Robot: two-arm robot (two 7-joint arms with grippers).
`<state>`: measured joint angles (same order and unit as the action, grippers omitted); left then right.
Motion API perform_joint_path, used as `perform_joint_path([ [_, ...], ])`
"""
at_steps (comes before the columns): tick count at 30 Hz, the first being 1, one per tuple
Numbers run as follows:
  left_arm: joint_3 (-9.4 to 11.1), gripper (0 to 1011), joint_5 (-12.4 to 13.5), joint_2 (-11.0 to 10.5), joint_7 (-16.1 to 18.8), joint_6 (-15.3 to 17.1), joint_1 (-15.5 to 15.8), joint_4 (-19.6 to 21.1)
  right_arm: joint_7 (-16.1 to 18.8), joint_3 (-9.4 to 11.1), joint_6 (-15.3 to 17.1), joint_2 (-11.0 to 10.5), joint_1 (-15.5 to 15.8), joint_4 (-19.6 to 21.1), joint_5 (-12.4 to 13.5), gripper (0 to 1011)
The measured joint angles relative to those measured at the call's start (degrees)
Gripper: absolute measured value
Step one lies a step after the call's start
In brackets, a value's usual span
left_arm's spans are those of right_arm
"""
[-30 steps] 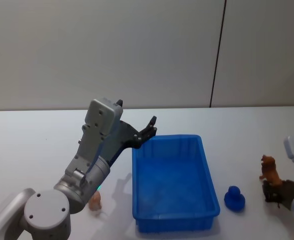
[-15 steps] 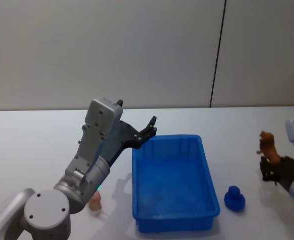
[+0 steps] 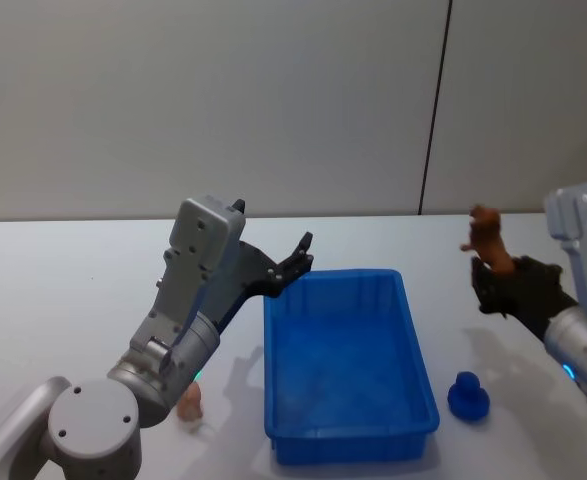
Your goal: Pick up the two dolls from the table and place them into the box.
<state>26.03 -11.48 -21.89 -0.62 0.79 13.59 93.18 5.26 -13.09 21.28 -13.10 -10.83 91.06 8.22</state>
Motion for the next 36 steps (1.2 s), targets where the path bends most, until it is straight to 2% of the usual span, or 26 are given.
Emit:
perform_joint_path([
  [6, 0.0, 1001, 0.0, 0.0, 0.0, 0.0, 0.0, 0.0, 3.6, -0.8, -0.1, 1.2, -1.5, 0.5, 0.5, 282],
  [11, 0.0, 1001, 0.0, 0.0, 0.0, 0.0, 0.0, 0.0, 6.7, -1.5, 1.1, 2.2, -2.8, 0.6, 1.1, 282],
  [21, 0.0, 1001, 0.0, 0.0, 0.0, 0.0, 0.0, 0.0, 12.7, -3.4, 7.0, 4.6, -6.0, -0.8, 1.7, 282],
  [26, 0.0, 1001, 0.0, 0.0, 0.0, 0.0, 0.0, 0.0, 14.6, -4.2, 9.3, 5.4, -7.0, -1.5, 1.4, 298],
  [31, 0.0, 1001, 0.0, 0.0, 0.0, 0.0, 0.0, 0.0, 15.9, -4.7, 10.9, 6.0, -7.8, -2.0, 1.2, 479],
  [34, 0.0, 1001, 0.0, 0.0, 0.0, 0.0, 0.0, 0.0, 16.4, -5.0, 11.6, 6.2, -8.1, -2.2, 1.1, 543],
  [36, 0.0, 1001, 0.0, 0.0, 0.0, 0.0, 0.0, 0.0, 16.8, -5.1, 12.0, 6.4, -8.3, -2.3, 1.1, 632],
])
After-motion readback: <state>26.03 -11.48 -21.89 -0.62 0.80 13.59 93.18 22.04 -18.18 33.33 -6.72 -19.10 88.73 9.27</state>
